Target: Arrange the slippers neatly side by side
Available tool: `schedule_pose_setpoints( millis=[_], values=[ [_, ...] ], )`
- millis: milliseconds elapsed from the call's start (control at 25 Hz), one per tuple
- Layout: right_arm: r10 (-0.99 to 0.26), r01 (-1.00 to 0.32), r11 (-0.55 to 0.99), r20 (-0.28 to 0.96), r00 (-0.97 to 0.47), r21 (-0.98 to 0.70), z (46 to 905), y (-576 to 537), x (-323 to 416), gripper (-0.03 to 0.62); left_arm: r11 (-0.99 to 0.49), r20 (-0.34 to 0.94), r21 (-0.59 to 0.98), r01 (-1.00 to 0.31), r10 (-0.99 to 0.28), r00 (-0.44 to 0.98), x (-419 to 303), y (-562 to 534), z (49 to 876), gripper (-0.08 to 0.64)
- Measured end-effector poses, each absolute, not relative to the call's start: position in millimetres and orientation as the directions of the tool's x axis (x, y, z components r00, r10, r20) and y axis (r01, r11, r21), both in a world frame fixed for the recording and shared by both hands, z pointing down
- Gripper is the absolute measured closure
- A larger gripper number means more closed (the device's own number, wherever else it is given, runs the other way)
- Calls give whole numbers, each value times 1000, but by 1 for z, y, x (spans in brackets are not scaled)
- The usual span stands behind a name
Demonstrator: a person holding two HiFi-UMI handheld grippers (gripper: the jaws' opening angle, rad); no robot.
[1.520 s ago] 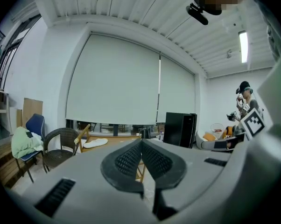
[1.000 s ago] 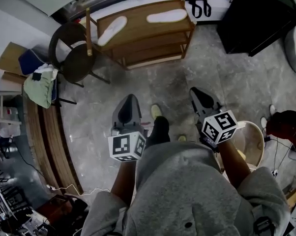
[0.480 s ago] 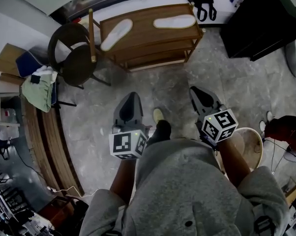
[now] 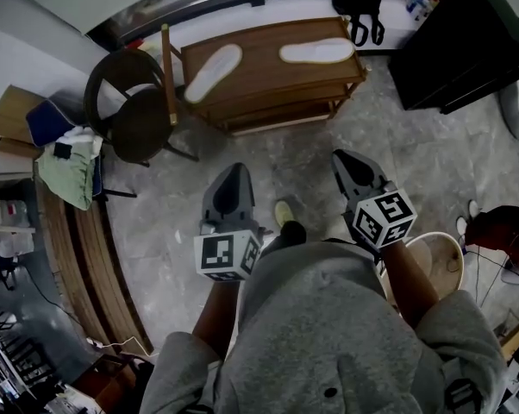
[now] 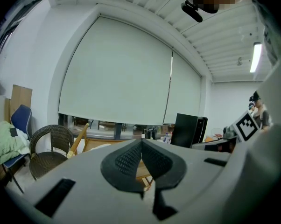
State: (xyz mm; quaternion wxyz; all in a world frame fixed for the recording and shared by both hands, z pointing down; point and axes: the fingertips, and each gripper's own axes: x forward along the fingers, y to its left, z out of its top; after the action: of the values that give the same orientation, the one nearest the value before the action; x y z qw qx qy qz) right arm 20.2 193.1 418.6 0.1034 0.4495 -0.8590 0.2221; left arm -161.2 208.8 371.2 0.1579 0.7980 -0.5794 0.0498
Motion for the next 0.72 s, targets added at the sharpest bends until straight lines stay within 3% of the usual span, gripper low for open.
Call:
schedule_pose_setpoints(
  millis=[720],
  values=[
    [-746, -834, 502, 373, -552, -229, 409, 164, -17, 560, -310, 233, 229, -923, -903, 362, -193, 178, 372, 545]
  ],
)
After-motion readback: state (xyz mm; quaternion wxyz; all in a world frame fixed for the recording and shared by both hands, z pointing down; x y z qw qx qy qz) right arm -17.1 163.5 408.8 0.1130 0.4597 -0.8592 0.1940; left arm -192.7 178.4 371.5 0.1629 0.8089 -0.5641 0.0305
